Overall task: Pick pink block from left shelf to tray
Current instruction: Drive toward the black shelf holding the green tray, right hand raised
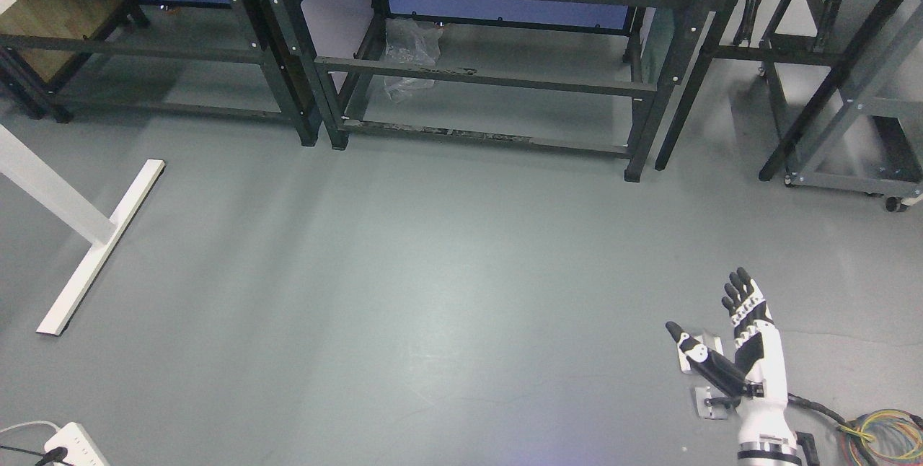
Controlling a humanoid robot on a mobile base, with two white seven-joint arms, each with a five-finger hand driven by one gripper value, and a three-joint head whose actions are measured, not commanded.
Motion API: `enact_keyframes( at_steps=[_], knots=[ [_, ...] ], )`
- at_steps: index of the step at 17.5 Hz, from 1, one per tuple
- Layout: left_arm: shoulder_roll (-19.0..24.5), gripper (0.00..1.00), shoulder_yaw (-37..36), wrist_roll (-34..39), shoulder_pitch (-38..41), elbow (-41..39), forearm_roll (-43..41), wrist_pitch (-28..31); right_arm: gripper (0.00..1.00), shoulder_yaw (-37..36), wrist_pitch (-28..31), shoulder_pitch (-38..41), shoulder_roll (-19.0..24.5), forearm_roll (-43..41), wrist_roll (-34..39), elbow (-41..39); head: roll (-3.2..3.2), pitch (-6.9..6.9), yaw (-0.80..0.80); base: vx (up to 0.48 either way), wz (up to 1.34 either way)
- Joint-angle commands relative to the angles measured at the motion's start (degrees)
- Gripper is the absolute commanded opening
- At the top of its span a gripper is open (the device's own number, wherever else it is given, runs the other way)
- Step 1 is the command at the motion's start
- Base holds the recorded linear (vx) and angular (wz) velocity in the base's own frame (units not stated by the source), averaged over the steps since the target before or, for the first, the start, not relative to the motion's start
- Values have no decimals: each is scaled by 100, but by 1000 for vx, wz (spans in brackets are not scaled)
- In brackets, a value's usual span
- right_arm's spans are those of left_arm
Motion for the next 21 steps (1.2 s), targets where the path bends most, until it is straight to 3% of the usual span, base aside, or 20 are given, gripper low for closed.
enact_keyframes(
  at_steps=[1,21],
  knots=[
    [100,100,0,5,53,0,-9,-5,100,68,2,13,-158,35,-1,-9,0,0,0,0,0],
    [100,100,0,5,53,0,-9,-5,100,59,-7,-22,-167,44,-1,-9,0,0,0,0,0]
  ],
)
